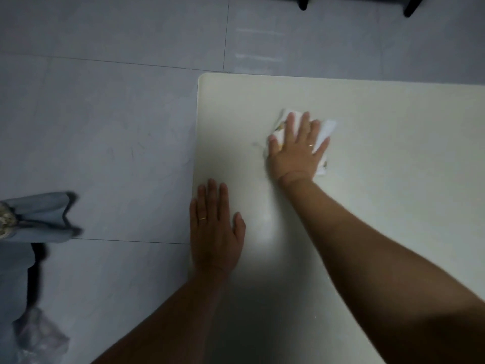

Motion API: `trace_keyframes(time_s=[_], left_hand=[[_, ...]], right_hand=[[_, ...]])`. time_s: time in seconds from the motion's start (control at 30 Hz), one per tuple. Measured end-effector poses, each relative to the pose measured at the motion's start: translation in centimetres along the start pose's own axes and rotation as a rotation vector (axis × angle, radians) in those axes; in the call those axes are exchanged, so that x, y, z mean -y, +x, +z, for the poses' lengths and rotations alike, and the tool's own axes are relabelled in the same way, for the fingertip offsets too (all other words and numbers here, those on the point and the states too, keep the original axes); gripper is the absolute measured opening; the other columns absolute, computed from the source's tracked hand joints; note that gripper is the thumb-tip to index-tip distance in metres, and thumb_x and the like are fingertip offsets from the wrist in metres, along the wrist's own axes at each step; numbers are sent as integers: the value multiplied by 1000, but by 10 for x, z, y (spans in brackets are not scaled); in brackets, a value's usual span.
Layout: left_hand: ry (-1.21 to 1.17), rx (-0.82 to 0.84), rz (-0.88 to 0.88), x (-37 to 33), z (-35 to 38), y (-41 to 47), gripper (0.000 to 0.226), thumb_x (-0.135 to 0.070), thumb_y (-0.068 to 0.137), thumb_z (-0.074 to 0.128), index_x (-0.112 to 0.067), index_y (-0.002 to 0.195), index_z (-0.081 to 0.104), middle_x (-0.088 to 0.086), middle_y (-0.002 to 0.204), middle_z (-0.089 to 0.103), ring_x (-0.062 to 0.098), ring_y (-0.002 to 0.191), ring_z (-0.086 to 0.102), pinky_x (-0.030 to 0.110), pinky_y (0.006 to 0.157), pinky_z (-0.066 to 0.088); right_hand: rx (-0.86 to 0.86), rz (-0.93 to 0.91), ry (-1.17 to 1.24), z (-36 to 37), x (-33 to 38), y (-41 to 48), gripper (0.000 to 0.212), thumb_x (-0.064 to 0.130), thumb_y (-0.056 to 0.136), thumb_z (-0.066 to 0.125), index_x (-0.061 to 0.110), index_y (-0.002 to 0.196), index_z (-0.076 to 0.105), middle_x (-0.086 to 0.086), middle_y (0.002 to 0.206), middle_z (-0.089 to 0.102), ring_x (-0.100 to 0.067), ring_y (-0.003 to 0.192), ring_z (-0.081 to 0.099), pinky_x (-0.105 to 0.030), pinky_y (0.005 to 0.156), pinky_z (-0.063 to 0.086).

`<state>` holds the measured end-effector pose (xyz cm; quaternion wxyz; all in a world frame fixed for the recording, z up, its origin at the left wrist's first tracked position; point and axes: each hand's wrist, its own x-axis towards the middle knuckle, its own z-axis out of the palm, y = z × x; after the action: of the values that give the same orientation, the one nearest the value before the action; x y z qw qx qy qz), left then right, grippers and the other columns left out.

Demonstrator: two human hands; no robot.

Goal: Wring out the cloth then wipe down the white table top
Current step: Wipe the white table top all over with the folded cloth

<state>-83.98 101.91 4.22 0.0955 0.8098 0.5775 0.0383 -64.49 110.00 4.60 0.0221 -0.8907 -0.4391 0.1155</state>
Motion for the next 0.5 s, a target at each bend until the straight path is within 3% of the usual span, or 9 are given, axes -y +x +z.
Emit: trace_keyframes(time_s=[0.1,0.17,0.27,0.37,0.43,0.5], left_hand=[[1,32,3,-1,-3,0,64,-36,94,36,-7,150,24,17,157,20,33,146,16,48,117,20],[-3,27,4,-1,-4,0,63,-35,94,36,-7,149,25,17,157,20,33,146,17,47,118,19],[-4,20,14,0,-4,0,63,-35,93,34,-6,149,26,18,156,21,35,145,19,47,118,18],[9,37,1,-2,-3,0,64,-35,93,31,-6,150,23,17,157,18,35,145,16,46,119,15],[27,64,-1,-4,-3,1,64,-34,94,31,-6,150,20,18,158,16,35,146,14,47,119,14],[39,94,0,-4,-6,1,63,-33,96,34,-6,151,17,18,158,13,36,146,12,48,119,13]], right_hand=[[52,-383,-73,5,5,-31,64,54,95,26,30,150,5,0,160,-3,-23,147,-5,-49,114,-10],[45,-501,-98,-3,-29,-23,64,55,95,31,32,150,9,1,160,2,-21,147,-1,-47,115,-5],[39,-229,-62,-13,-75,-12,63,54,95,28,33,150,5,3,160,-3,-19,147,-5,-46,116,-7],[2,63,13,-5,-55,-29,64,53,96,26,30,150,1,-1,160,-5,-23,146,-8,-51,116,-8],[18,-11,0,6,-24,-53,66,53,95,27,28,150,0,-2,160,-7,-25,146,-8,-52,114,-12],[63,-239,-60,11,-13,-74,66,55,95,25,29,150,0,-1,160,-7,-24,146,-9,-49,112,-16]])
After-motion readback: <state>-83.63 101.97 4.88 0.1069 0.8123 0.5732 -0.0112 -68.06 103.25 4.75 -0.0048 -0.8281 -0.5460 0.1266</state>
